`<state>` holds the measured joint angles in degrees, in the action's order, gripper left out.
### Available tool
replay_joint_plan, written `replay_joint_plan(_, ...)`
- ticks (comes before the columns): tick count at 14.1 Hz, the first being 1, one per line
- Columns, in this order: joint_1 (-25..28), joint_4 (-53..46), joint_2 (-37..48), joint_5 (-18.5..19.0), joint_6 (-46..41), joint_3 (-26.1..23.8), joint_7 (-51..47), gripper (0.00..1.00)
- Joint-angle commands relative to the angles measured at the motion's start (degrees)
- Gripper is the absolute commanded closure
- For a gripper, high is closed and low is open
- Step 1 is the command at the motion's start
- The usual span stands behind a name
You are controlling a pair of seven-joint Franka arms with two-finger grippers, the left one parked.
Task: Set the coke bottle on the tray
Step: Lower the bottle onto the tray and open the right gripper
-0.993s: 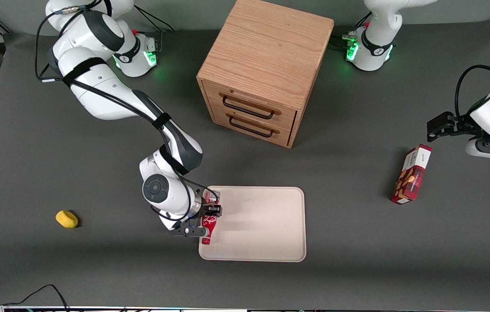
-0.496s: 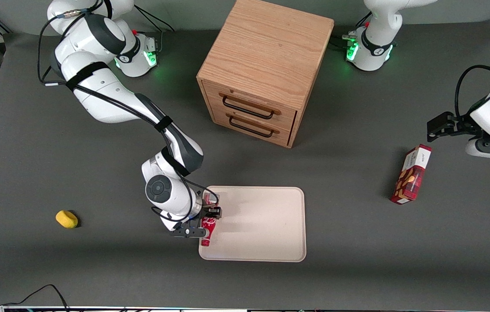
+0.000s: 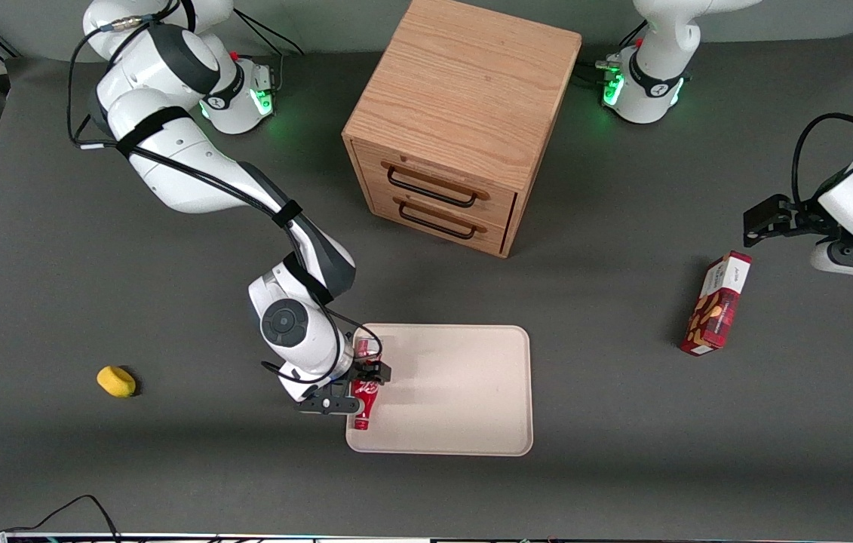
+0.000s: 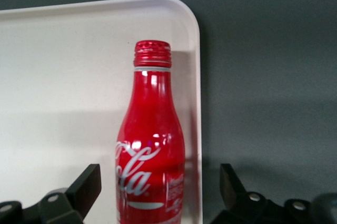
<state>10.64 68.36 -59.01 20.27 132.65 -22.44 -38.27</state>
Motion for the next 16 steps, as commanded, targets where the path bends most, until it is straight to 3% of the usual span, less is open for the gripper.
replay_joint_plan(1,0.6,-1.1,-0.7,1.9,0.1,0.2,-2.1,0.00)
replay_joint_plan(12,-0.1,-0.7,2.0,1.7,-0.6,-0.2,-1.9,0.00)
replay_joint_plan(16,-0.5,-0.7,8.6,1.6,-10.1,-0.4,-1.6,0.00)
